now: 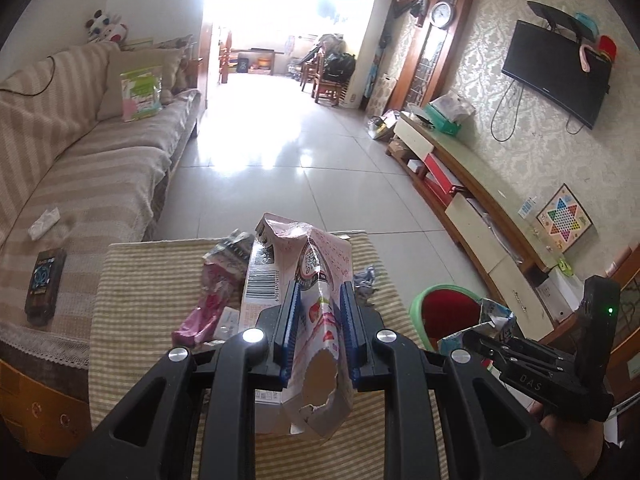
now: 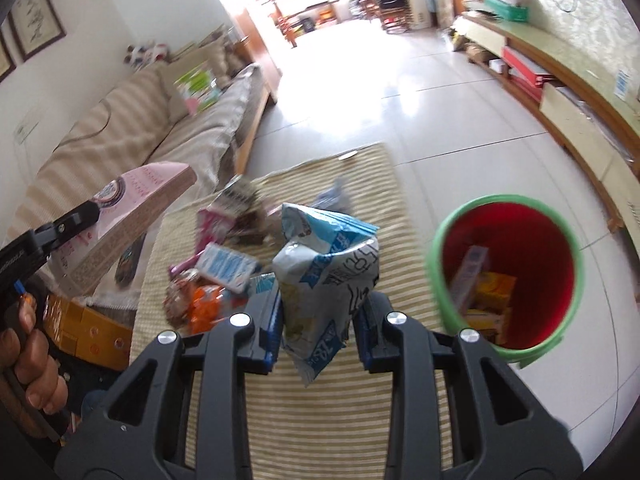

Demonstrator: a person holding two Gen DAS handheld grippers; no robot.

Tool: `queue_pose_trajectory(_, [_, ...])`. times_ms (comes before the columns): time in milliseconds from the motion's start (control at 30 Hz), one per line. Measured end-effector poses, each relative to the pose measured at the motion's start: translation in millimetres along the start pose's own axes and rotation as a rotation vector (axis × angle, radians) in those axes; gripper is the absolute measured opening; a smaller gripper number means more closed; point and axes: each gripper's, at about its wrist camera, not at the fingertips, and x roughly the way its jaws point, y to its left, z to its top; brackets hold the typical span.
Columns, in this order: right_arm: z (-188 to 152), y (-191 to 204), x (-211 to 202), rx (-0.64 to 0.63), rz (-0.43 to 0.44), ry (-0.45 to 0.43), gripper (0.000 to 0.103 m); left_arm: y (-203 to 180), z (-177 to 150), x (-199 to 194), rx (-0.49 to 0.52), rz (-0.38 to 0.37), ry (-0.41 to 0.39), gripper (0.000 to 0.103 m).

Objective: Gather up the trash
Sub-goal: 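Carry the blue-white bag and pink carton over the red bin and release both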

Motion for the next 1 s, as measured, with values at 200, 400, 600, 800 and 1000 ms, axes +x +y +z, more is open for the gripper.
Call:
queue_pose_trajectory(200, [15.7,-50.9,-19.6,0.053,-0.046,-0.045,0.029,-61.5,9.0,20.1,0.064,-0.090,0.015,0.018])
queue_pose_trajectory(400, [27.4,-105.9,-35.0,0.115,-0.094,-0.076,0.029,-122.5,9.8,48.7,0.128,-0.175,0.052,0.018])
queue_pose_trajectory(600, [29.6,-160.5,-38.7,0.177,-0.141,-0.075,0.029,-173.1,4.6,79.7,0.176,-0.241,0.096,0.018])
queue_pose_trajectory(800, [27.6,-193.1,-31.1,0.215,-0.162,-0.058,0.029,-204.2,-0.2,112.7,0.196,-0.289,0.144,0.018])
queue_pose_trajectory(1000, [20.3,-211.8,-18.5,0.248,-0.160,-0.035,0.029,-229.5,-6.8,138.3,0.211,-0.334,0.197,0.018])
